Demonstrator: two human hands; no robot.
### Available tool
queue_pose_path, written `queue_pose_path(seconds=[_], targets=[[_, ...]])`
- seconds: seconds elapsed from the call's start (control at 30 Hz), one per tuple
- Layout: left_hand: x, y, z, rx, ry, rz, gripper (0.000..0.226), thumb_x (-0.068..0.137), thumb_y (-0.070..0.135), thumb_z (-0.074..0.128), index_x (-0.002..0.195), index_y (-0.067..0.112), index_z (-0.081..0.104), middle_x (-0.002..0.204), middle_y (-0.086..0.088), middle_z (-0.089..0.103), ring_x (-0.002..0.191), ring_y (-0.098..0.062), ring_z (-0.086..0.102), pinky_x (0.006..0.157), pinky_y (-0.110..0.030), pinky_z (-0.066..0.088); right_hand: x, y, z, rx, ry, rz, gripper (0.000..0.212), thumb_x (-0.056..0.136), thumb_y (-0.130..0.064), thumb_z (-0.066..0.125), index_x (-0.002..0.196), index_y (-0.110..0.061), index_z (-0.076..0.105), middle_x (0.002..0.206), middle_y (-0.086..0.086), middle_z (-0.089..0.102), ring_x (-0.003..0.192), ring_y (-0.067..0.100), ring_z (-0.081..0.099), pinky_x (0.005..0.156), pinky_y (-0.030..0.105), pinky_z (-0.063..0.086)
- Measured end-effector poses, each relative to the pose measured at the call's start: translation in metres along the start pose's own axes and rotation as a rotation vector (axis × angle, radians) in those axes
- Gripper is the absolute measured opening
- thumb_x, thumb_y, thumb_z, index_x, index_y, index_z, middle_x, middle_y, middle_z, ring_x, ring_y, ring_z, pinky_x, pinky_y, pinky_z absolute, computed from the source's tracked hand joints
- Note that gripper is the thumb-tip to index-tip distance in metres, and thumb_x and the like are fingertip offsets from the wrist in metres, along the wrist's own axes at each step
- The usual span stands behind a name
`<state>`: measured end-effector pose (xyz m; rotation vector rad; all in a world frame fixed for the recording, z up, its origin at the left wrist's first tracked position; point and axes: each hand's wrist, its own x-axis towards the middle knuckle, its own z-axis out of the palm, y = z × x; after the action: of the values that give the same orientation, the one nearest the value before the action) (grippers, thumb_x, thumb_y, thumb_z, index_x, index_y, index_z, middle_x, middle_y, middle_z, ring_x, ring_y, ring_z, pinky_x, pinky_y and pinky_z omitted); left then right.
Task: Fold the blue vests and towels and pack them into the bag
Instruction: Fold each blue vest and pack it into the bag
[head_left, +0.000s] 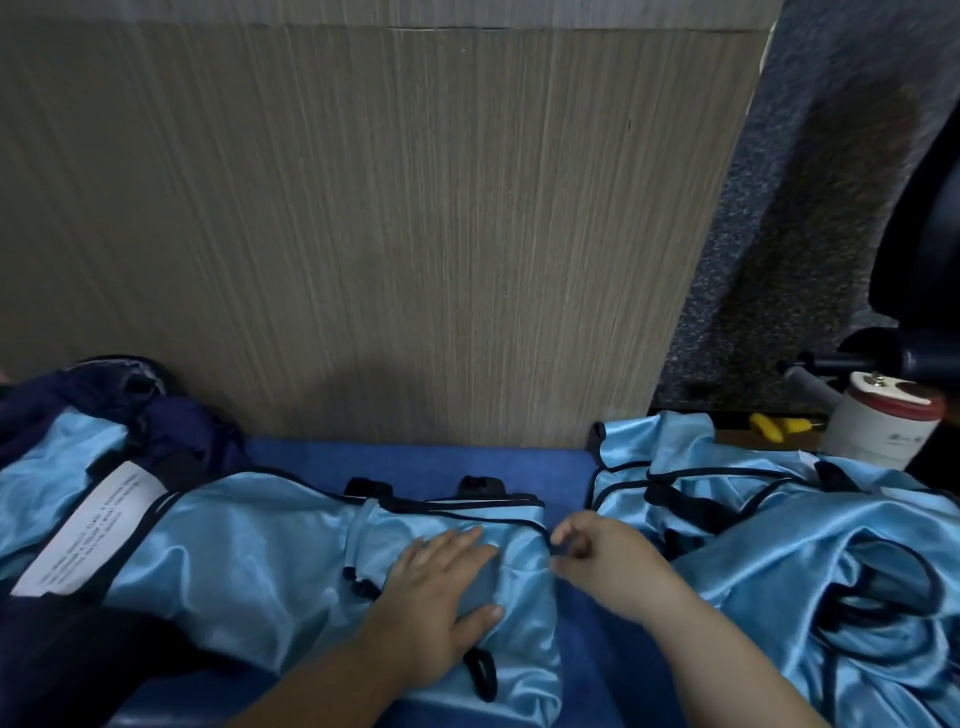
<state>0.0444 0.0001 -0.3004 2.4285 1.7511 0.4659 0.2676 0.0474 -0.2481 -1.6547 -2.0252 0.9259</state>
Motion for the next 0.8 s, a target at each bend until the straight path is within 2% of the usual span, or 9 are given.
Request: queue_pose_path(seconds=[0.1,0.2,0.3,0.4,0.43,0.5,0.57,0.67,0.8], targets=[[-0.009,0.004,0.007,0.080,-0.018,0.023,0.058,0.097,0.067,0.023,0.139,0.033,0.047,0.146,0.010,0.048,0.133,-0.010,0.046,0.111,-0.030,0.017,0.010,0.008,0.008,-0.019,0.055,0.076,0.023,0.085,-0.032,0.069,0.104,-0.033,0.055,0.083,-0.018,0.058,0.084,0.005,0.059,0.078,0.023,0.049],[-0.010,0.005,0.006,0.099,-0.005,0.063,0.059,0.098,0.066,0.024,0.141,0.031,0.045,0.146,0.008,0.048,0.134,-0.011,0.045,0.107,-0.034,0.023,0.017,0.007,0.017,-0.040,0.108,0.078,0.023,0.085,-0.029,0.069,0.105,-0.031,0.057,0.084,-0.018,0.059,0.089,0.009,0.061,0.082,0.026,0.050],[-0.011,0.005,0.006,0.079,-0.025,0.059,0.066,0.096,0.069,0.022,0.147,0.029,0.036,0.153,0.008,0.039,0.141,-0.011,0.032,0.112,-0.035,0.014,0.024,0.001,0.021,-0.069,0.165,0.065,0.012,0.088,-0.024,0.065,0.100,-0.025,0.065,0.090,-0.012,0.065,0.091,0.013,0.062,0.079,0.024,0.048],[-0.011,0.004,0.007,0.027,-0.001,0.039,0.079,0.088,0.077,0.010,0.154,0.034,0.015,0.160,0.017,0.009,0.148,-0.005,0.001,0.118,-0.032,-0.010,0.031,-0.002,0.020,0.015,0.171,0.099,0.018,0.091,-0.012,0.054,0.090,-0.025,0.066,0.089,-0.003,0.068,0.079,0.015,0.066,0.072,0.025,0.049],[-0.011,0.003,0.007,0.029,0.004,0.036,0.081,0.086,0.078,0.008,0.154,0.035,0.011,0.160,0.018,0.005,0.148,-0.004,-0.004,0.118,-0.034,-0.014,0.033,-0.003,0.019,0.110,0.158,0.121,0.022,0.091,-0.007,0.050,0.086,-0.023,0.065,0.081,-0.001,0.069,0.065,0.012,0.067,0.064,0.025,0.051],[-0.011,0.004,0.007,0.023,0.032,0.028,0.080,0.086,0.078,0.010,0.154,0.035,0.014,0.160,0.018,0.007,0.148,-0.005,-0.005,0.118,-0.038,-0.014,0.037,-0.007,0.015,0.342,0.132,0.163,0.026,0.092,0.000,0.046,0.082,-0.015,0.065,0.057,0.000,0.064,0.040,0.006,0.055,0.044,0.021,0.045],[-0.012,0.004,0.006,0.018,0.035,0.022,0.078,0.087,0.077,0.012,0.154,0.037,0.015,0.160,0.019,0.006,0.148,-0.004,-0.008,0.117,-0.041,-0.015,0.039,-0.013,0.012,0.495,0.101,0.204,0.026,0.093,0.003,0.044,0.083,-0.011,0.064,0.043,-0.004,0.055,0.034,0.005,0.046,0.036,0.017,0.036],[-0.012,0.002,0.007,0.041,0.008,0.022,0.074,0.090,0.075,0.020,0.154,0.039,0.008,0.159,0.020,-0.002,0.146,-0.004,-0.019,0.115,-0.045,-0.020,0.044,-0.017,0.012,0.585,0.086,0.246,0.025,0.093,0.001,0.041,0.083,-0.010,0.062,0.042,0.000,0.049,0.033,0.008,0.043,0.036,0.017,0.031],[-0.011,0.003,0.006,0.045,-0.008,0.009,0.077,0.089,0.077,0.024,0.153,0.042,0.002,0.160,0.020,-0.008,0.145,-0.008,-0.026,0.113,-0.051,-0.021,0.049,-0.019,0.014,0.707,0.137,0.271,0.017,0.089,-0.007,0.045,0.075,-0.009,0.056,0.047,0.001,0.044,0.043,0.016,0.038,0.045,0.026,0.026]])
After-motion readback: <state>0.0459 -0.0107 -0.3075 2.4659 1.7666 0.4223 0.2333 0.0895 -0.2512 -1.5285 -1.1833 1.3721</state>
